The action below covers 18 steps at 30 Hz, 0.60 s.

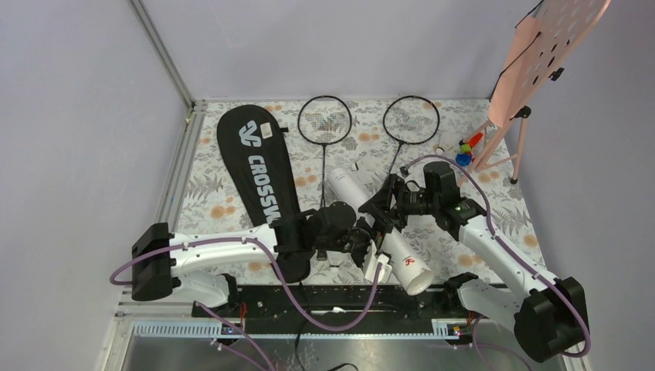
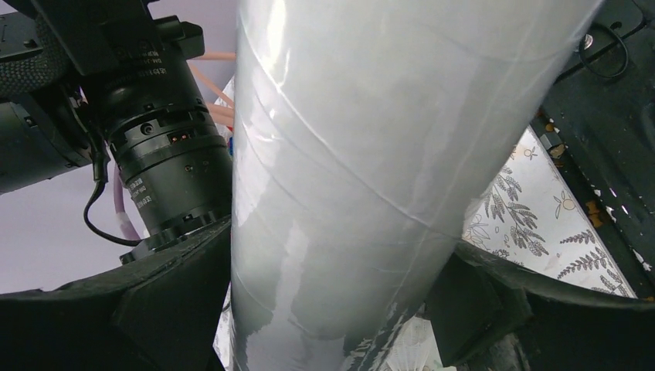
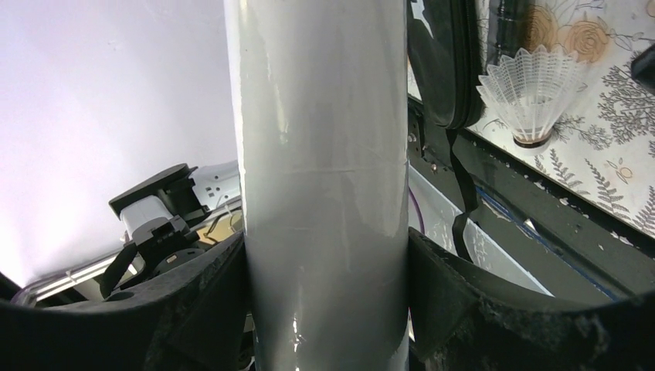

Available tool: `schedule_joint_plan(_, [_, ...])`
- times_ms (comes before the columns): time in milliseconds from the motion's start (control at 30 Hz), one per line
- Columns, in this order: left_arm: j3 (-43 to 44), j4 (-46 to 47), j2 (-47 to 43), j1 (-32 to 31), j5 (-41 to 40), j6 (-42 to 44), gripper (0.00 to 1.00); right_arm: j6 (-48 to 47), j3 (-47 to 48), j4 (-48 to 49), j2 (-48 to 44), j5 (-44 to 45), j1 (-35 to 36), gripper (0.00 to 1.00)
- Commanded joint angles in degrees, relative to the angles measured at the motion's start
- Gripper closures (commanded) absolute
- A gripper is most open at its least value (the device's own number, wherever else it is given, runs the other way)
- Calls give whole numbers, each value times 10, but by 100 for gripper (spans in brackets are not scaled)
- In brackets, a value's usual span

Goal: Pack up the badminton gear

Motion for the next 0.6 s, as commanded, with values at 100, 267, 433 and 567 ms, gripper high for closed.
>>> schedule_joint_plan(100, [21,21,27,10,-101,1,13,-29,7,-60,-44,-49,15,37])
schedule_joint_plan(267, [26,36,17,10,-72,-34,38,-55,20,-78,-28,-40,15,34])
schedule_joint_plan(433, [-4,88,-20,10,-79,-75,44,-130,54,-146,-17,5,15,14])
schedule_joint_plan(567, [-54,143,-62,10,-96,-105,44,-154,76,-153,-24,52,14,0])
